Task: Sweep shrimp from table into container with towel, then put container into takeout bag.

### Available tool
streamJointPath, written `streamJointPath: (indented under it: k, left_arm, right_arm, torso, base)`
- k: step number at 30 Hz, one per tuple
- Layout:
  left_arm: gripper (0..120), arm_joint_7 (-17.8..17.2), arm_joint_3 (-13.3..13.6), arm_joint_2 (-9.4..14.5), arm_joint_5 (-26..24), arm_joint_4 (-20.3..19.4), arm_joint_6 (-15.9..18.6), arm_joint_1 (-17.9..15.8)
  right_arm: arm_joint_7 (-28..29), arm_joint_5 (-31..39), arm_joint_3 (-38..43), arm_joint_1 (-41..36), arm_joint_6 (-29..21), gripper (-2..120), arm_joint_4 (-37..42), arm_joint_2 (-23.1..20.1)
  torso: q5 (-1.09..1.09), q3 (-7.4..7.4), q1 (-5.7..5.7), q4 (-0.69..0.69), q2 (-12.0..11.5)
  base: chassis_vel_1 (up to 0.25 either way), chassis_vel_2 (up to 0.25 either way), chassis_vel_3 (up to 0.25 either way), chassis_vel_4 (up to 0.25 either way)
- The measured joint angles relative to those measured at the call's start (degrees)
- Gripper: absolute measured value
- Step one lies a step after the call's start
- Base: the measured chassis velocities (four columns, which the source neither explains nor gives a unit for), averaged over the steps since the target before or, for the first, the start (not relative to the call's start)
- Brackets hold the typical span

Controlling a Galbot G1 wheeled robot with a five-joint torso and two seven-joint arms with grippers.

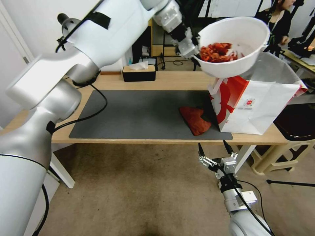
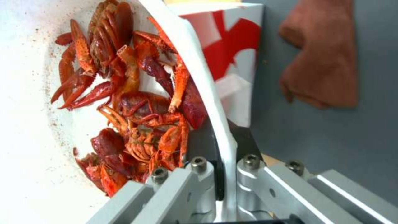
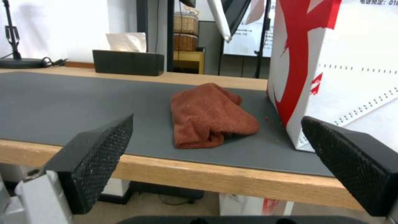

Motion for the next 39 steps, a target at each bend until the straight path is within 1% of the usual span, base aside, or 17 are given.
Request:
streamJointPath:
  k: [2,3,6,7,9,10,12,13,15,16,18,21,24,27,31,39]
  left_arm:
    - [0,-0.5,0.0,-0.8,0.1,0.5,0.0,0.0]
    - [0,-0.5,0.0,-0.8,0.1,0.5,0.0,0.0]
    - [0,-1.8,0.0,-2.4,0.3,1.8,-0.1,-0.1]
    - [0,-1.8,0.0,-2.4,0.3,1.8,-0.1,-0.1]
    - [0,-2.8,-0.1,-4.1,0.4,3.8,-0.6,-0.5]
    - [0,-2.8,-0.1,-4.1,0.4,3.8,-0.6,-0.5]
    - [0,-3.3,-0.2,-5.2,0.5,5.0,-0.8,-0.9]
    - [0,-3.3,-0.2,-5.2,0.5,5.0,-0.8,-0.9]
    - [0,-4.1,-0.3,-6.5,0.7,6.4,-1.0,-1.3]
    - [0,-4.1,-0.3,-6.5,0.7,6.4,-1.0,-1.3]
    - [0,-4.5,-0.4,-7.4,1.0,7.4,-1.3,-1.5]
    - [0,-4.8,-0.5,-7.6,1.2,7.8,-1.3,-1.5]
    - [0,-5.5,-0.6,-7.6,1.7,8.7,-1.3,-1.6]
    - [0,-6.9,-0.7,-7.6,2.0,10.1,-1.4,-1.8]
    - [0,-7.8,-0.7,-7.6,2.1,11.1,-1.5,-1.8]
    - [0,-9.6,-0.6,-7.5,2.2,11.9,-1.8,-1.7]
  right_arm:
    - [0.0,0.0,0.0,0.0,0.0,100,0.0,0.0]
    - [0.0,0.0,0.0,0.0,0.0,100,0.0,0.0]
    - [0.0,0.0,0.0,0.0,0.0,100,0.0,0.1]
    - [0.0,0.0,0.0,0.0,0.0,100,0.0,0.1]
    - [0.0,0.0,0.0,0.0,0.1,100,-0.1,0.3]
    - [0.0,0.0,0.0,0.0,0.1,100,-0.1,0.3]
    - [0.0,-0.1,0.0,0.0,0.2,100,-0.1,0.4]
    - [0.0,-0.1,0.0,0.0,0.2,100,-0.1,0.4]
    - [0.0,-0.2,-0.1,0.0,0.2,100,-0.1,0.5]
    - [0.0,-0.2,-0.1,0.0,0.2,100,-0.1,0.5]
    - [0.0,-0.3,-0.2,-0.1,0.2,100,-0.1,0.7]
    - [0.0,-0.4,-0.2,-0.2,0.2,100,-0.1,0.8]
    - [0.0,-0.5,-0.3,-0.3,0.3,100,0.0,0.9]
    - [0.0,-0.6,-0.3,-0.4,0.3,100,0.1,0.9]
    - [0.0,-0.6,-0.5,-0.2,0.3,100,0.1,1.0]
    - [0.0,-0.8,-0.6,-0.1,0.4,100,0.0,1.2]
  torso:
    - [-0.01,0.00,0.00,0.01,0.0]
    - [-0.01,0.00,0.00,0.01,0.0]
    - [-0.01,0.00,0.00,0.02,0.0]
    - [-0.01,0.00,0.00,0.02,0.0]
    - [-0.01,0.00,0.00,0.01,0.0]
    - [-0.01,0.00,0.00,0.01,0.0]
    - [-0.01,0.00,0.00,0.02,0.0]
    - [-0.01,0.00,0.00,0.02,0.0]
    - [-0.01,0.00,0.00,0.01,0.0]
    - [-0.01,0.00,0.00,0.01,0.0]
    - [-0.01,0.00,-0.01,0.01,0.0]
    - [0.00,0.00,-0.01,0.00,0.0]
    - [-0.01,0.00,-0.01,0.02,0.0]
    - [-0.02,0.00,-0.01,0.02,0.0]
    - [-0.02,0.00,-0.01,0.01,0.0]
    - [-0.02,0.00,-0.01,0.01,0.0]
  base:
    - [0.000,0.000,0.000,0.000]
    - [0.000,0.000,0.000,0.000]
    - [0.000,0.000,0.000,0.000]
    - [0.000,0.000,0.000,0.000]
    - [0.000,0.000,0.000,0.000]
    - [0.000,0.000,0.000,0.000]
    - [0.000,0.000,0.000,0.000]
    - [0.000,0.000,0.000,0.000]
    - [0.000,0.000,0.000,0.000]
    - [0.000,0.000,0.000,0.000]
    - [0.000,0.000,0.000,0.000]
    - [0.000,0.000,0.000,0.000]
    - [0.000,0.000,0.000,0.000]
    - [0.000,0.000,0.000,0.000]
    - [0.000,0.000,0.000,0.000]
    - [0.000,0.000,0.000,0.000]
